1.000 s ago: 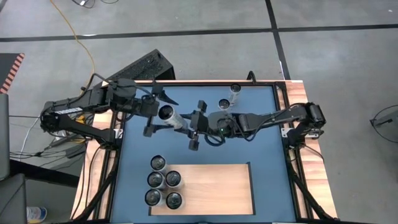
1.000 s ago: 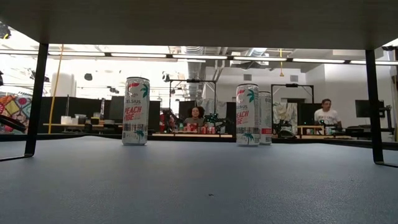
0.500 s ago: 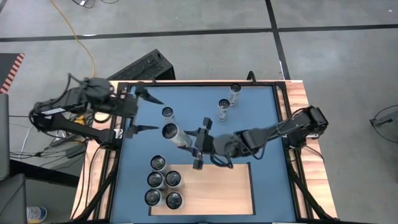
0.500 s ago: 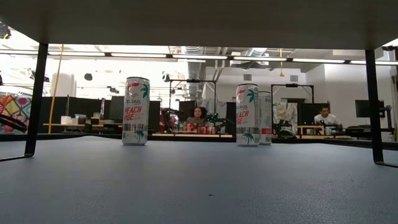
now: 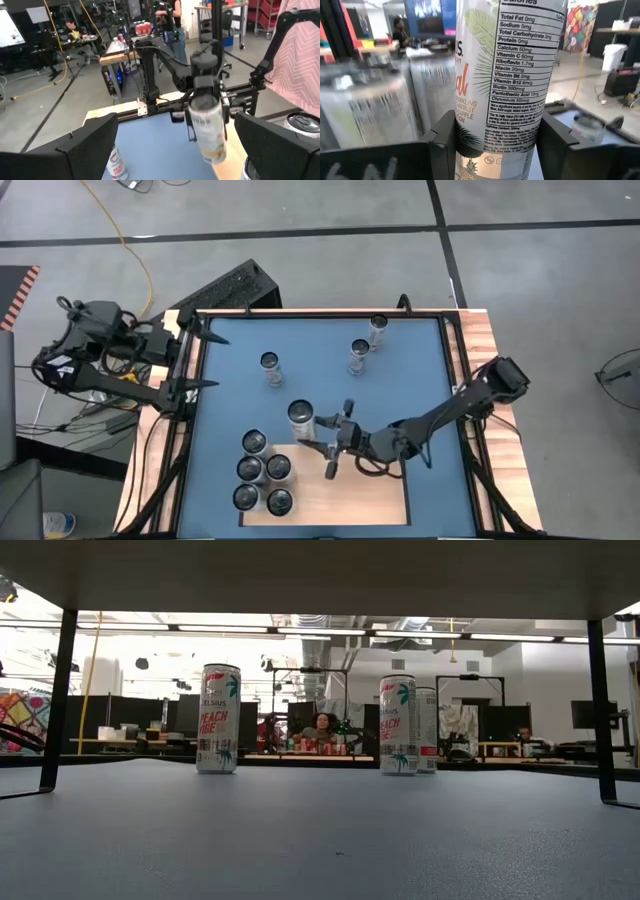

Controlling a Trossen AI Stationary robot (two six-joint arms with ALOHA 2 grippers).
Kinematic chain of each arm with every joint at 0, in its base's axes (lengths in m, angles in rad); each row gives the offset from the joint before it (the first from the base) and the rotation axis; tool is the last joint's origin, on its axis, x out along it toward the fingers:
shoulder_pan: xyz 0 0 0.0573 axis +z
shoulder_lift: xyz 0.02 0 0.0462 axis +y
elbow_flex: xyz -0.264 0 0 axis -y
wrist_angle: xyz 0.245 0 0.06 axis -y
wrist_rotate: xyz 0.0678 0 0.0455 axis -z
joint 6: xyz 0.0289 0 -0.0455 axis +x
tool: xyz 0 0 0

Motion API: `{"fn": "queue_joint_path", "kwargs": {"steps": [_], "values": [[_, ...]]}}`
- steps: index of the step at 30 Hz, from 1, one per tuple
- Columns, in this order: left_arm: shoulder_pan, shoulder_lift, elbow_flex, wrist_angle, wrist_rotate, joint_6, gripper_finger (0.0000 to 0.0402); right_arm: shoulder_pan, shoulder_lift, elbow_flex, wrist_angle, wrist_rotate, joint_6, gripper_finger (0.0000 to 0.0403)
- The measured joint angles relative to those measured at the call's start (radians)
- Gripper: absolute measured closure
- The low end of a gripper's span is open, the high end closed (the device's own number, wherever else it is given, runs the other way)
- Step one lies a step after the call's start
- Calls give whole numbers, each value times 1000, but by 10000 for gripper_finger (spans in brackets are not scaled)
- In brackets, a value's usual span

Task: Place canned beverage on shelf
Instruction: Put the white yellow soda can on the shelf aligned with the other white yellow soda cans

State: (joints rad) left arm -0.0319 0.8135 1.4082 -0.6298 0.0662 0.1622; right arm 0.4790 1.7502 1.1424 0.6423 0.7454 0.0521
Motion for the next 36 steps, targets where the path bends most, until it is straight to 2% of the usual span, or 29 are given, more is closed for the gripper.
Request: {"fn": "queue_joint_path", "kwargs": {"steps": [13, 19, 36], "values": [[0, 4, 0, -1, 1, -32, 15, -15, 94, -13, 126, -126, -1, 219], [0, 4, 0, -1, 3, -48, 15, -39, 180, -10, 280, -195, 20, 217], [0, 4, 0, 0, 3, -54, 15, -39, 186, -11, 235, -224, 0, 207]]}}
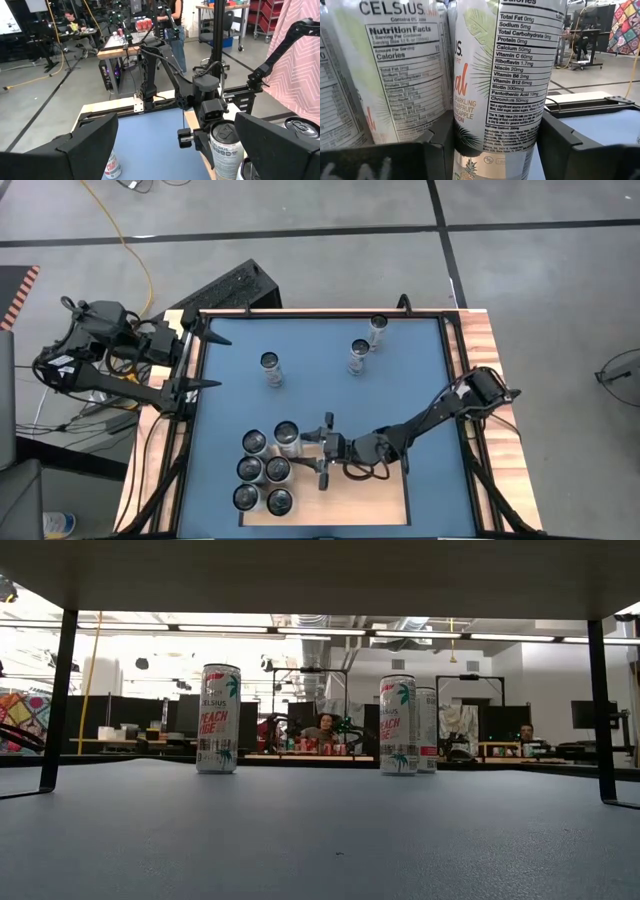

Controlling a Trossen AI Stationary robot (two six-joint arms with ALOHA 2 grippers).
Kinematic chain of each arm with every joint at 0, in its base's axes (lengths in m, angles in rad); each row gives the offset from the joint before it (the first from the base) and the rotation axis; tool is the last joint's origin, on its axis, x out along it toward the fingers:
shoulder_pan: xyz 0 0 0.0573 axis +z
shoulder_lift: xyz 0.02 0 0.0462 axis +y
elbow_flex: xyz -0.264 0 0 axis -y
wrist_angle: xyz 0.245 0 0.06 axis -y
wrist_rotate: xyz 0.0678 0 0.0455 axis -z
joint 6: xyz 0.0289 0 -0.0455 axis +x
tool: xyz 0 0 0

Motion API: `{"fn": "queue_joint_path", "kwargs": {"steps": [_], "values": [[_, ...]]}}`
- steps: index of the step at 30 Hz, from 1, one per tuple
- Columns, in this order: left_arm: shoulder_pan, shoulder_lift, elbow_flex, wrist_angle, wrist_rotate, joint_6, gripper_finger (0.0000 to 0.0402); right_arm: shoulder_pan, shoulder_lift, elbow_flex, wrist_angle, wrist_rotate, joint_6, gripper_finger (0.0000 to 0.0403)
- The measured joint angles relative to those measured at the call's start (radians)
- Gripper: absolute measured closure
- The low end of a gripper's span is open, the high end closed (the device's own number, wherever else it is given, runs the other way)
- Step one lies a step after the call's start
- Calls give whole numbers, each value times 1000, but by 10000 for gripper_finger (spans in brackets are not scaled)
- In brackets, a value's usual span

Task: Place canned beverage on shelf
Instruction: Put the white yellow soda can on the shelf aligned with the other white yellow soda cans

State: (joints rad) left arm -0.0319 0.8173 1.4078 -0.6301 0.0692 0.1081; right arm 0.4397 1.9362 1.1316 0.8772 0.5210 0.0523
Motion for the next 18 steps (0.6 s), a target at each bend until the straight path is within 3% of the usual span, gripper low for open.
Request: {"fn": "queue_joint_path", "kwargs": {"steps": [18], "values": [[0, 1, -1, 0, -2, -24, 15, 4, 0, 0, -58, -25, -26, 159]]}}
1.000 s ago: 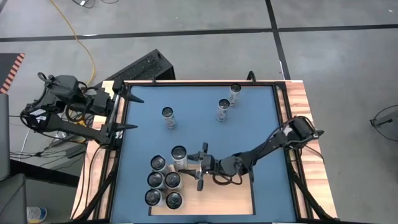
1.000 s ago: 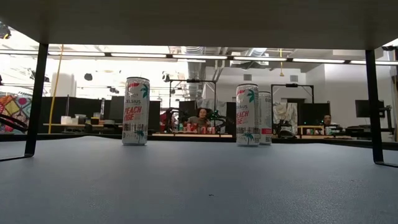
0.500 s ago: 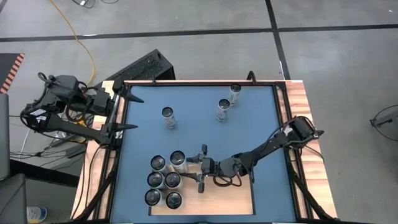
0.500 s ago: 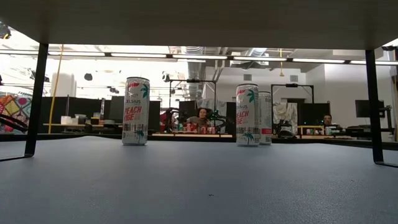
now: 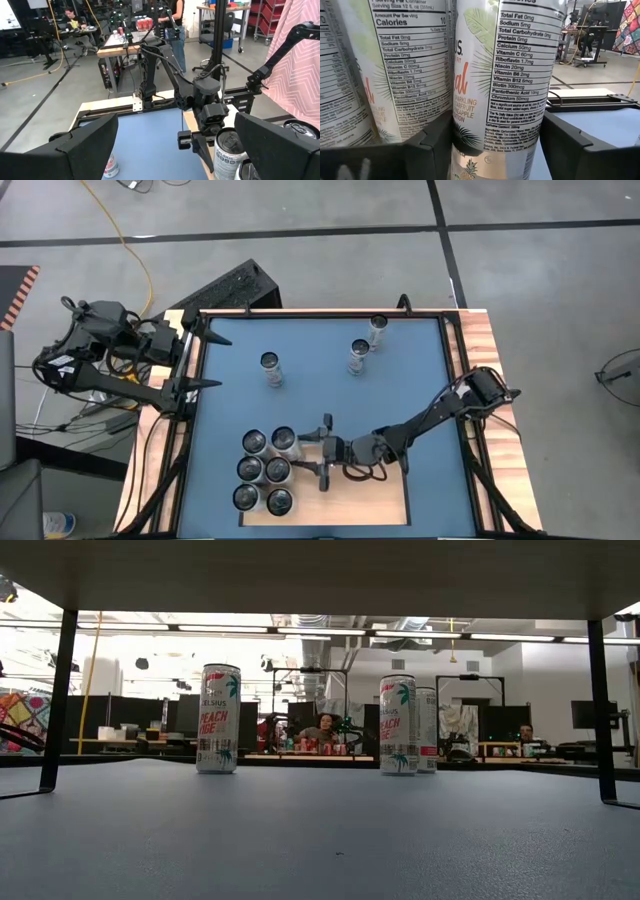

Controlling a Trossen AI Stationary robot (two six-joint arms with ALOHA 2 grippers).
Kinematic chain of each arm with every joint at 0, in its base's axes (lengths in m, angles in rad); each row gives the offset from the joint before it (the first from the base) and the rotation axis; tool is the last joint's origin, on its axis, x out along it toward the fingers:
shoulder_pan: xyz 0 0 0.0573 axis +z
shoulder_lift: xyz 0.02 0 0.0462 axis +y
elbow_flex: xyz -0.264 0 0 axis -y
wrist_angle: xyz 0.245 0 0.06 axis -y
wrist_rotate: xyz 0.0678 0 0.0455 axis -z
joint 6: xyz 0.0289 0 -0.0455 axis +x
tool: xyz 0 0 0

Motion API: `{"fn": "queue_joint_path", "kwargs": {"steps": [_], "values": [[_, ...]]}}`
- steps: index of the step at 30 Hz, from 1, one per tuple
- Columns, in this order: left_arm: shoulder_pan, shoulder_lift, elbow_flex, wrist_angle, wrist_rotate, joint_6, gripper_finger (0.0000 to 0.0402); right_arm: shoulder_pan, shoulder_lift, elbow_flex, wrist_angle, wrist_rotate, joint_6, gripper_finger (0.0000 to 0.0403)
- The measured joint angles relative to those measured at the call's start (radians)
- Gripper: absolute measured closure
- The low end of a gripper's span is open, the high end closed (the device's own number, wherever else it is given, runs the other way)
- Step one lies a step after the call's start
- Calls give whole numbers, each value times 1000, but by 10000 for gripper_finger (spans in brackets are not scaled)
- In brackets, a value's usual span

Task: Place canned beverage on shelf
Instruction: Put the white yellow soda can on the shelf aligned with the other white yellow soda cans

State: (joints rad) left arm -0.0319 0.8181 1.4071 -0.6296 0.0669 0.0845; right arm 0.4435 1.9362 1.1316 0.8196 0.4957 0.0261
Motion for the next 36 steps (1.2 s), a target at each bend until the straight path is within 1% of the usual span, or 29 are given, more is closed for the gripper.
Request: {"fn": "queue_joint_path", "kwargs": {"steps": [5, 9, 15, 17, 23, 28, 31, 36], "values": [[0, 0, 0, 0, 0, 0, 15, -1, 0, 0, -3, 0, 7, 150], [0, 0, 0, 0, 0, 0, 15, -1, -1, 0, -22, 0, 51, 138], [0, 0, 0, 0, 1, 0, 15, -1, -2, 1, -35, 2, 52, 124], [0, 0, 0, 0, 1, 0, 15, 4, -2, 1, -41, 4, 38, 122], [0, 0, 0, 0, 2, 0, 15, 26, -2, 1, -39, 56, 10, 122], [0, 4, 0, 0, 2, 0, 15, 29, -5, 1, -43, 59, 11, 121], [0, 5, 0, 0, 2, 0, 15, 35, -32, 1, -84, 59, 11, 121], [0, 7, 0, 0, 2, 0, 15, 51, -95, 1, -213, 60, 32, 121]]}}
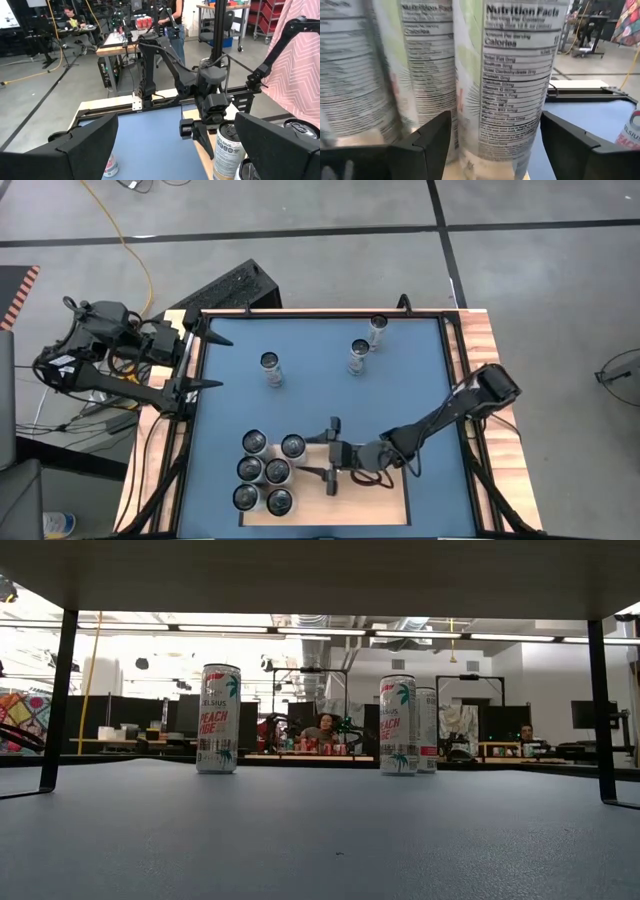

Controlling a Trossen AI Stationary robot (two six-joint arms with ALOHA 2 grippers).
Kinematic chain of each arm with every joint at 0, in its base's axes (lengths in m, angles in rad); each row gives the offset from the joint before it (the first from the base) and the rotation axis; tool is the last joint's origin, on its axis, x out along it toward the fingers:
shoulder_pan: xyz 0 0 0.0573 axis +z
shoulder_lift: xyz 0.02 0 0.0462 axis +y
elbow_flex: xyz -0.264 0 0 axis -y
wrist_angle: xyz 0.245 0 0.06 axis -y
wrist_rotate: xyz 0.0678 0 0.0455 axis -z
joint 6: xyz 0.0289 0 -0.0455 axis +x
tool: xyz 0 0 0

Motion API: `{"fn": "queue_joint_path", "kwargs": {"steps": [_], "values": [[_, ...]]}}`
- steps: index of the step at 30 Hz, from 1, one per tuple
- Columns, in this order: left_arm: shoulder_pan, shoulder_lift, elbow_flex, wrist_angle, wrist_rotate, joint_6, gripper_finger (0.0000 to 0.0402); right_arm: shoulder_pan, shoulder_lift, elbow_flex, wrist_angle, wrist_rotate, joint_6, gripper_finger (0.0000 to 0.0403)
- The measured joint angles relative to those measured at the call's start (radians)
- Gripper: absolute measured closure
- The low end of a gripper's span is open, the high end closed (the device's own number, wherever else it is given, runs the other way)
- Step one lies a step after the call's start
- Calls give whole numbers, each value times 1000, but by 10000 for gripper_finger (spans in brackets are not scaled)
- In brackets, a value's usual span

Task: Place canned beverage on shelf
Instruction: Put the white yellow soda can on the shelf aligned with the other white yellow soda cans

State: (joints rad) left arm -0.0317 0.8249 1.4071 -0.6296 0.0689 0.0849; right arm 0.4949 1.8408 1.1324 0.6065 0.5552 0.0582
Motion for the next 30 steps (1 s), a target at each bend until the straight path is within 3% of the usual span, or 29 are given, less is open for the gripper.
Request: {"fn": "queue_joint_path", "kwargs": {"steps": [6, 14, 18, 25, 30], "values": [[0, 2, 0, 0, 0, 0, 15, 25, -54, 0, -170, 2, 76, 121], [0, 2, 0, 0, 6, -1, 15, 43, -56, 0, -218, 87, 110, 138], [0, 2, 0, 0, 6, -1, 15, 42, -56, 0, -249, 116, 111, 186], [0, 2, 0, 0, 6, -3, 15, 39, -56, 0, -254, 107, 110, 305], [0, 7, 0, -1, 6, -3, 15, 33, -56, 0, -255, 102, 110, 351]]}}
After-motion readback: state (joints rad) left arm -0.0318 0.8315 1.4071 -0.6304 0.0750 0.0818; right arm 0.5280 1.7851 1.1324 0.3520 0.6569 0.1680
